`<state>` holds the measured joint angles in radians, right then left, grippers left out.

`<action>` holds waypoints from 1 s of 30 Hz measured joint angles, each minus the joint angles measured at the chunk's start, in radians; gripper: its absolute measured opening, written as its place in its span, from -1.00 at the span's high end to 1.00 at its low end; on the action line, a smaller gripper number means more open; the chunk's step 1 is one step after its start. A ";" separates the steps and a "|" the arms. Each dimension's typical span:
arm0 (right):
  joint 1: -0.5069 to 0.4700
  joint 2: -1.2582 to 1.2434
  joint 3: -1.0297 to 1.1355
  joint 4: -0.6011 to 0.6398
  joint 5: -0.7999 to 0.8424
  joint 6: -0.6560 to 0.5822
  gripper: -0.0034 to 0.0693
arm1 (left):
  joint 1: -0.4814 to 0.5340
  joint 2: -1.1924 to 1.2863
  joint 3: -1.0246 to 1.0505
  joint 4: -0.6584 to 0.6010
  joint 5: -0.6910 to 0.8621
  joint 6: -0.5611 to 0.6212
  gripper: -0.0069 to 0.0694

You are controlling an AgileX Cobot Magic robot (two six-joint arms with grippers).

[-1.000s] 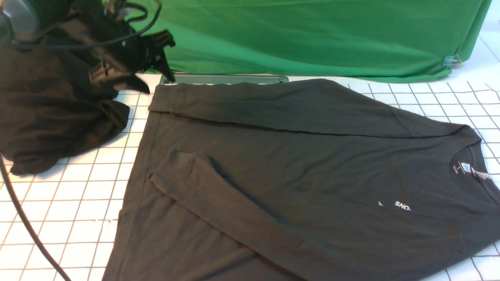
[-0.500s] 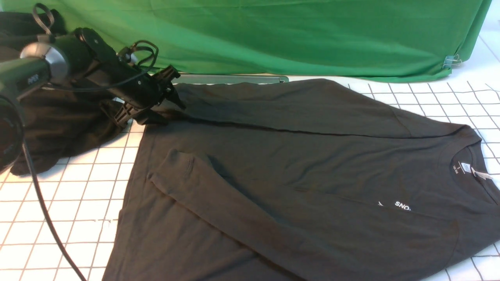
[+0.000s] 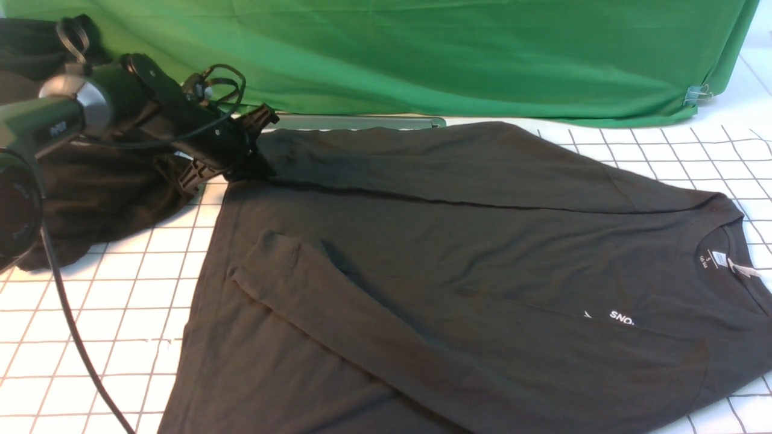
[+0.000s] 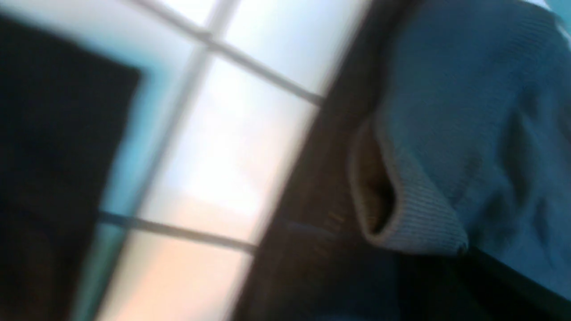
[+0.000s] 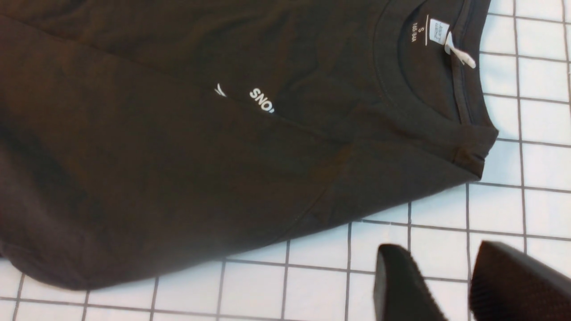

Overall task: Fold a long-sleeved shirt over a white checkered tablecloth.
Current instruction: 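Fold the left side of the dark shirt inward over its body with the left gripper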

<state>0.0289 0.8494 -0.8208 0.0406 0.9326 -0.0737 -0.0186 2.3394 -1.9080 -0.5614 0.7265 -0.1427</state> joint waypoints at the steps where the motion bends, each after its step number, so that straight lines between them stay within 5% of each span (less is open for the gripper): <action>1: 0.000 0.000 0.000 0.000 0.000 0.000 0.25 | 0.000 -0.031 0.001 0.000 0.029 0.023 0.78; 8: 0.000 0.000 0.000 0.000 -0.009 0.000 0.24 | -0.002 -0.246 0.001 0.034 0.202 0.046 0.78; 14: 0.000 0.000 0.000 0.000 -0.016 0.000 0.24 | -0.034 -0.394 0.019 0.256 0.459 0.041 0.78; 18: 0.000 0.000 0.000 0.000 -0.019 0.000 0.24 | -0.082 -0.459 0.167 0.363 0.474 0.003 0.78; 30: 0.000 0.000 0.000 0.000 -0.028 0.000 0.24 | -0.173 -0.553 0.642 0.378 0.314 -0.024 0.78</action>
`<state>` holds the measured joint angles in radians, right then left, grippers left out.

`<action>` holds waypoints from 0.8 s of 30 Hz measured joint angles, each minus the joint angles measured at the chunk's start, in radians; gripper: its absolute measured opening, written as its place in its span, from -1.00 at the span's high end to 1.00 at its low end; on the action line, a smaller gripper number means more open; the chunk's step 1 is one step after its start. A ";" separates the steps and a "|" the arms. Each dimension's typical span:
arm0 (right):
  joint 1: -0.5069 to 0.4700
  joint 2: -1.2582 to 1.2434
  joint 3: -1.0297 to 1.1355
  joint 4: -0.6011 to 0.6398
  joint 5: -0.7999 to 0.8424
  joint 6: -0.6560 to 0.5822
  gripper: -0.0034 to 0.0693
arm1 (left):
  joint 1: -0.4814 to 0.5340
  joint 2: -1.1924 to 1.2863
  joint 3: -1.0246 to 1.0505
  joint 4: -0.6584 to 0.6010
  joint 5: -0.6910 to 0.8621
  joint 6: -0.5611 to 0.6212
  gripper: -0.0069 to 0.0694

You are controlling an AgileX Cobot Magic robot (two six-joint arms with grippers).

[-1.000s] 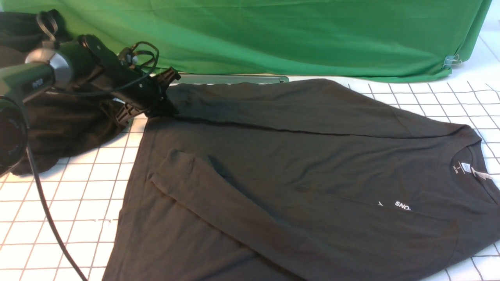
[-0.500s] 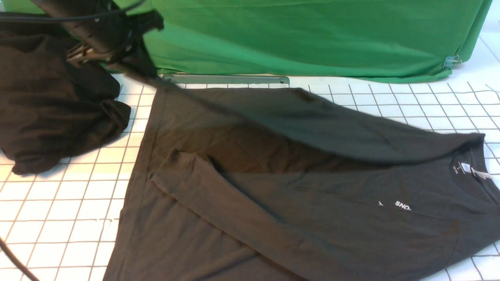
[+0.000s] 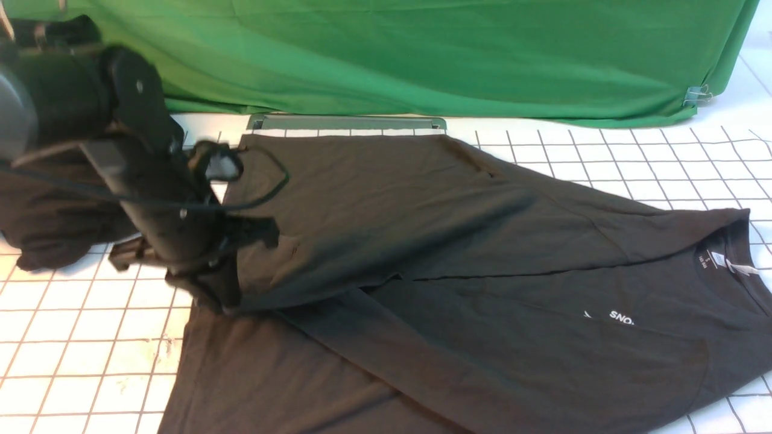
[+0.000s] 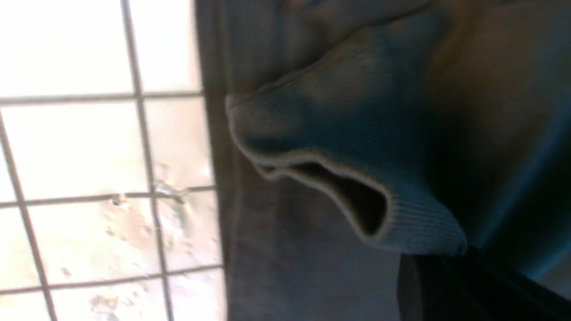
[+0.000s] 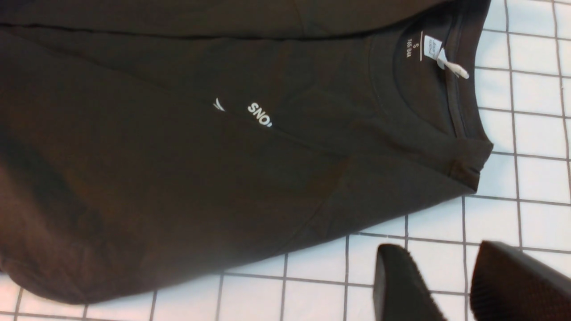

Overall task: Fold a long-sleeved shirt over a white checkered tablecloth.
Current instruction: 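Fold the left side of the dark shirt inward over its body with the left gripper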

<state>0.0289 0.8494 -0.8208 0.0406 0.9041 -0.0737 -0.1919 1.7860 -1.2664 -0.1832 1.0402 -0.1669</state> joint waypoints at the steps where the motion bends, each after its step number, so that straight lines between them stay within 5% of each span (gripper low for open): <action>1: 0.000 0.000 0.000 0.000 -0.003 0.000 0.24 | 0.000 0.000 0.036 0.002 -0.031 -0.002 0.77; 7: 0.000 0.000 0.000 0.000 -0.014 0.000 0.24 | 0.000 -0.001 0.101 0.013 -0.070 -0.006 0.58; 19: 0.000 0.000 0.000 0.000 -0.017 0.000 0.24 | 0.000 -0.115 0.051 0.157 0.115 -0.010 -0.37; 24: 0.000 0.000 0.000 0.000 -0.017 0.000 0.24 | 0.000 -0.177 0.097 0.103 0.088 -0.012 -0.49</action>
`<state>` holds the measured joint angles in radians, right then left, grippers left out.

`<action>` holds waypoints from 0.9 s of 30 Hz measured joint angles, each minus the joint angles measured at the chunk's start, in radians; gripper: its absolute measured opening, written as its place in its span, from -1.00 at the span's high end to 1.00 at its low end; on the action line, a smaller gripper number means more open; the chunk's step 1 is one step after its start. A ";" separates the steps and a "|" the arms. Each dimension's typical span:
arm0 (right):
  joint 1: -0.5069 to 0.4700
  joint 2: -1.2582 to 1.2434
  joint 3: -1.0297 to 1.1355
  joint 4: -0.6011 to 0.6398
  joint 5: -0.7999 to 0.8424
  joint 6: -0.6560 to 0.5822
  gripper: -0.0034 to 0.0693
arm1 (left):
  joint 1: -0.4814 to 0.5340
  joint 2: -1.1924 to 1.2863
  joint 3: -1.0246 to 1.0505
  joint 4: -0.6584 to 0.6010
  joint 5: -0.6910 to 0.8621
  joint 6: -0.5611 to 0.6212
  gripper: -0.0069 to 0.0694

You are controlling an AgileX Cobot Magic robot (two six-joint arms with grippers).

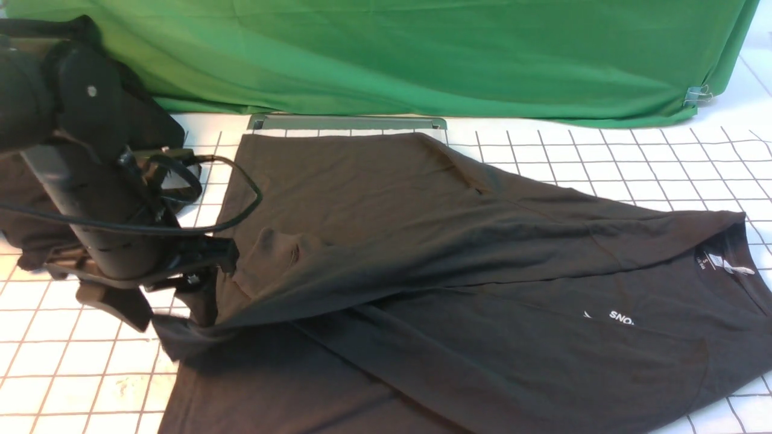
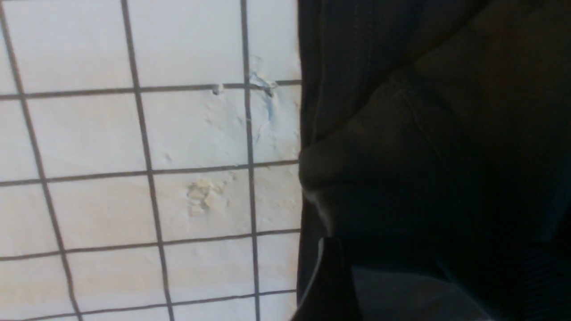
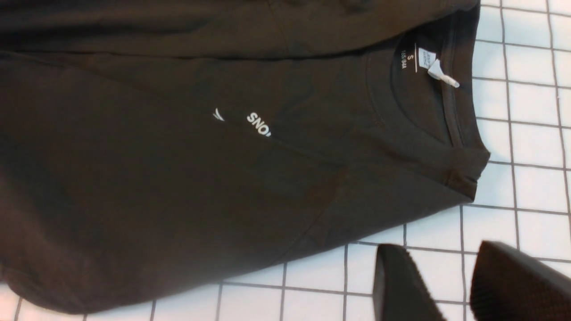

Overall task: Fold a long-sleeved shirt over a white checkered tablecloth.
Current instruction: 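Fold the left side of the dark shirt inward over its body with the left gripper, then grasp the near edge of the shirt at its hem and shoulder corners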

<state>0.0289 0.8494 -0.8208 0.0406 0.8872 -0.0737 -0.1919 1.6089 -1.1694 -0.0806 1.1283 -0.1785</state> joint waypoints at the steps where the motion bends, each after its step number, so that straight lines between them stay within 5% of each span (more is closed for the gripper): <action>1: 0.000 0.000 0.000 0.000 0.000 0.000 0.24 | 0.000 -0.004 0.012 -0.007 -0.005 0.000 -0.50; 16: 0.000 0.000 0.000 0.000 -0.001 0.002 0.25 | 0.000 -0.068 0.065 0.001 0.075 0.000 -0.51; 27: 0.000 0.000 0.000 0.001 -0.001 0.004 0.24 | -0.008 -0.188 0.434 -0.076 -0.066 -0.027 -0.48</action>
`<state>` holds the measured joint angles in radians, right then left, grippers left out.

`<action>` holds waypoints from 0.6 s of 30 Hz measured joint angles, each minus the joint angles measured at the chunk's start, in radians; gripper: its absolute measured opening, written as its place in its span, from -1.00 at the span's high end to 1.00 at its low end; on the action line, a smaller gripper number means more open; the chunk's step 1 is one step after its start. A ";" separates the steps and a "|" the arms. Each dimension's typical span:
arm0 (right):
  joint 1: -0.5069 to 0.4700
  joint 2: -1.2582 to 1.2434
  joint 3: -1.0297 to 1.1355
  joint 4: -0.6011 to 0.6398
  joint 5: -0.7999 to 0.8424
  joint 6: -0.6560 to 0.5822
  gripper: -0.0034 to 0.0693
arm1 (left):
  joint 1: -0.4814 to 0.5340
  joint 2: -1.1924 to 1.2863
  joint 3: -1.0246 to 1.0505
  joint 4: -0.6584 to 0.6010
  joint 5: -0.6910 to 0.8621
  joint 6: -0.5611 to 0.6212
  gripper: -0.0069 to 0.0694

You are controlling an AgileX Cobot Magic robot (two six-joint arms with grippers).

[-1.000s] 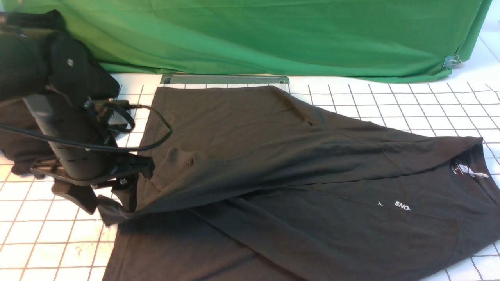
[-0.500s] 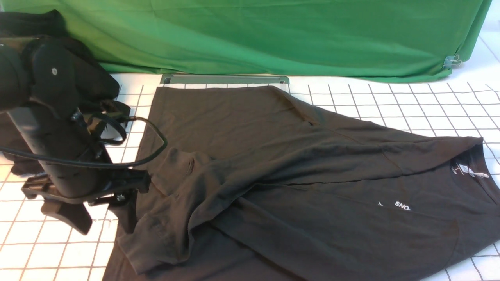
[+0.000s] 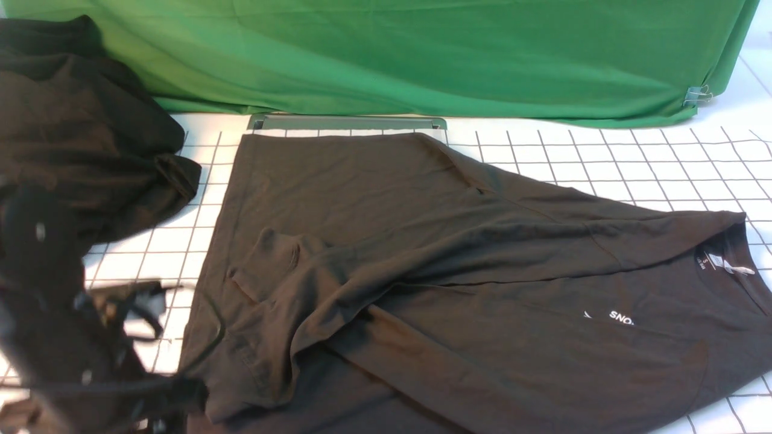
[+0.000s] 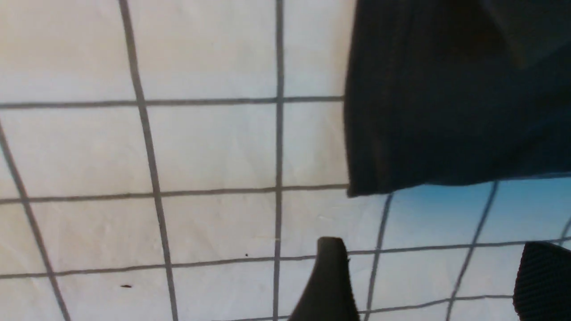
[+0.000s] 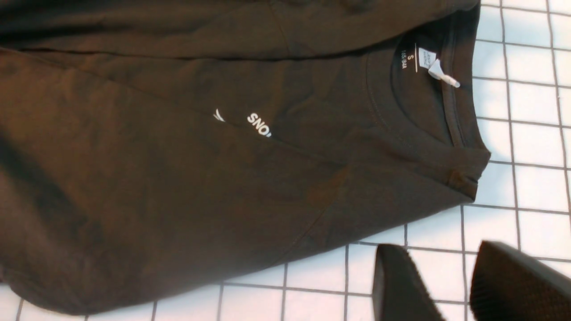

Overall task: Fold a long-sleeved shirt over a white checkered tablecloth.
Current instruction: 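Grasp the near edge of the shirt at its hem and shoulder corners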

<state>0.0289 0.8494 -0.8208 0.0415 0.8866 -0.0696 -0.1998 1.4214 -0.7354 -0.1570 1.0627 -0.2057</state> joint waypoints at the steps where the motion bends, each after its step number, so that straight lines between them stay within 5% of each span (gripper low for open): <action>1: 0.000 0.000 0.000 0.000 0.000 0.002 0.24 | 0.000 -0.001 0.029 -0.007 -0.030 -0.001 -0.46; 7: 0.000 0.000 0.000 0.000 0.000 0.003 0.24 | 0.000 -0.001 0.113 -0.060 -0.215 -0.005 -0.29; 18: 0.000 0.000 0.000 0.002 0.000 0.019 0.24 | 0.000 -0.001 0.118 -0.072 -0.228 -0.012 -0.04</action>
<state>0.0289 0.8494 -0.8208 0.0436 0.8866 -0.0503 -0.1998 1.4203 -0.6173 -0.2295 0.8349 -0.2180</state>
